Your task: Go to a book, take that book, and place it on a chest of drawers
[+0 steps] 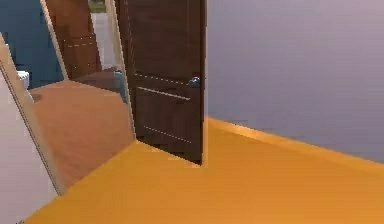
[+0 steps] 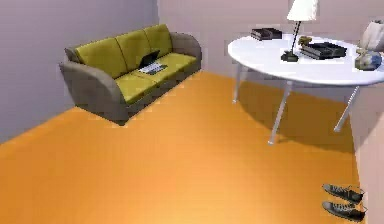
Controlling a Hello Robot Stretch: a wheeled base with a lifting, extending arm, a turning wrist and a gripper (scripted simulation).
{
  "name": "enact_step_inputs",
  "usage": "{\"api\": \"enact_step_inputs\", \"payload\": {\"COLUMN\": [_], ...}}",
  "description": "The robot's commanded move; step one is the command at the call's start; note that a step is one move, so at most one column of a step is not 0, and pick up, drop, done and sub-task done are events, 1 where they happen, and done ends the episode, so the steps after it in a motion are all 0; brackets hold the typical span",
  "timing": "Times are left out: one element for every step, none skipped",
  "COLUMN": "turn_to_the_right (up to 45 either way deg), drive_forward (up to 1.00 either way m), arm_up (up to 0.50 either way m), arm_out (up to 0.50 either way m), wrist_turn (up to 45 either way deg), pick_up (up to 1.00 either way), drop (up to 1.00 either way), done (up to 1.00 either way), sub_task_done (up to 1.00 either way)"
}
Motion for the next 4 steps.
{"api": "enact_step_inputs", "payload": {"turn_to_the_right": [45.0, 45.0, 21.0, 0.0], "drive_forward": [0.0, 0.0, 0.0, 1.0], "arm_up": [0.0, 0.0, 0.0, 0.0], "arm_out": [0.0, 0.0, 0.0, 0.0], "wrist_turn": [0.0, 0.0, 0.0, 0.0], "pick_up": [0.0, 0.0, 0.0, 0.0], "drop": [0.0, 0.0, 0.0, 0.0], "done": [0.0, 0.0, 0.0, 0.0], "sub_task_done": [0.0, 0.0, 0.0, 0.0]}}
